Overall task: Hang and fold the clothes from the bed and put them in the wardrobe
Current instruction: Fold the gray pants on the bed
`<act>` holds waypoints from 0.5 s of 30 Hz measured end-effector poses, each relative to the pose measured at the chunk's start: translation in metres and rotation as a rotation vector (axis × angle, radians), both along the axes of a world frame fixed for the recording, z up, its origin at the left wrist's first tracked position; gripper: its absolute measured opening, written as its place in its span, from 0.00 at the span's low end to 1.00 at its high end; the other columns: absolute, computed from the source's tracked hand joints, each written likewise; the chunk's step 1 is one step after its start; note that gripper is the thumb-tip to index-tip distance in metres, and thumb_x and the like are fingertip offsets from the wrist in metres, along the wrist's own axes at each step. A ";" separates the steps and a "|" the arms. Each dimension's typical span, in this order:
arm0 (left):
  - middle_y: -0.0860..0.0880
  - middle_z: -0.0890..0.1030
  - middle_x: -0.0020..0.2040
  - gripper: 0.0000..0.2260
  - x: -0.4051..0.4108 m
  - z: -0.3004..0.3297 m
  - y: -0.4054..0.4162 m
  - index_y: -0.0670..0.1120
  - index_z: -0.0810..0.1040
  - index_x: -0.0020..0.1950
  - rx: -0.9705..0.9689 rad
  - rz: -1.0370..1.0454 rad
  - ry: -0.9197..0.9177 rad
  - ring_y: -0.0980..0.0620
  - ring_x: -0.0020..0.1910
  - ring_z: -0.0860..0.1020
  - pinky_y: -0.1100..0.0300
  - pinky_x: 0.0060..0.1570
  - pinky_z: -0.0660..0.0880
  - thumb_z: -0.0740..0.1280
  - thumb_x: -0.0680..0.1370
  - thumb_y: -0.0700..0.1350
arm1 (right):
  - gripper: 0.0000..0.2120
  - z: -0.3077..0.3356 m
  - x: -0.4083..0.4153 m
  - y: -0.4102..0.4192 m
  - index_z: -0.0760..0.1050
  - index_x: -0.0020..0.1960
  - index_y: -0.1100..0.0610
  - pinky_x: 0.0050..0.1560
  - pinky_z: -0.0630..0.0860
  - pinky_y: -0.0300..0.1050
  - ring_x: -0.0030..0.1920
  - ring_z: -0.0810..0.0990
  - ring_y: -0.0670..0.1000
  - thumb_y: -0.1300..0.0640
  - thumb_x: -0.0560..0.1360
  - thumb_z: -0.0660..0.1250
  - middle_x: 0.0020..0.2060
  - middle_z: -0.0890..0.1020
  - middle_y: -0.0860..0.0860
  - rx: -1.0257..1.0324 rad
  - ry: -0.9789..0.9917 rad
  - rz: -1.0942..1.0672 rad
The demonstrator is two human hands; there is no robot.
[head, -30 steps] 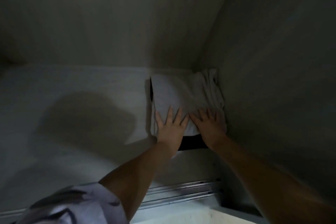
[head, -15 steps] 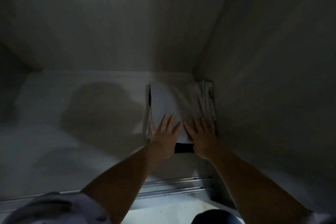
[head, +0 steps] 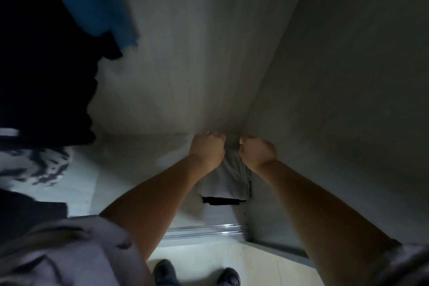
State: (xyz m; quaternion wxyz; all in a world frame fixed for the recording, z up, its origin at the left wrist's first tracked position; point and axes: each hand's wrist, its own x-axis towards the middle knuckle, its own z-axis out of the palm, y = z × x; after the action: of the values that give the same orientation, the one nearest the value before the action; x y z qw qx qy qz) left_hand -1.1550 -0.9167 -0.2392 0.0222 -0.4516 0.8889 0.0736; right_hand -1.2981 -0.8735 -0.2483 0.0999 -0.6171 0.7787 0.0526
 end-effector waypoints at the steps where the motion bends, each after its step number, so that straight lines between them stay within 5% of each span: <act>1: 0.43 0.78 0.58 0.14 0.002 0.026 0.002 0.44 0.75 0.61 -0.022 0.011 -0.005 0.43 0.58 0.75 0.55 0.51 0.71 0.59 0.77 0.43 | 0.13 0.025 0.003 0.002 0.77 0.58 0.55 0.51 0.75 0.46 0.55 0.80 0.58 0.55 0.79 0.56 0.55 0.82 0.55 -0.016 0.016 0.020; 7: 0.43 0.78 0.58 0.14 0.016 0.148 0.022 0.45 0.75 0.61 -0.085 0.042 -0.017 0.44 0.58 0.76 0.56 0.51 0.71 0.58 0.78 0.43 | 0.14 0.135 0.014 0.029 0.77 0.56 0.57 0.52 0.75 0.49 0.55 0.80 0.61 0.55 0.79 0.55 0.54 0.81 0.59 -0.058 0.007 0.028; 15: 0.41 0.79 0.59 0.13 0.050 0.217 0.062 0.43 0.74 0.60 -0.033 0.083 0.001 0.41 0.57 0.78 0.54 0.50 0.73 0.56 0.80 0.46 | 0.14 0.207 0.026 0.072 0.78 0.56 0.55 0.49 0.76 0.48 0.54 0.81 0.61 0.53 0.78 0.57 0.53 0.82 0.58 -0.132 0.090 0.024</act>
State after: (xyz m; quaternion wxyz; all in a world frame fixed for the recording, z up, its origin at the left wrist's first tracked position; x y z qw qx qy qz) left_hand -1.1049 -0.8543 -0.0227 0.0113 -0.4884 0.8705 0.0598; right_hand -1.2718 -0.8012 -0.0411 0.0234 -0.6286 0.7768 0.0302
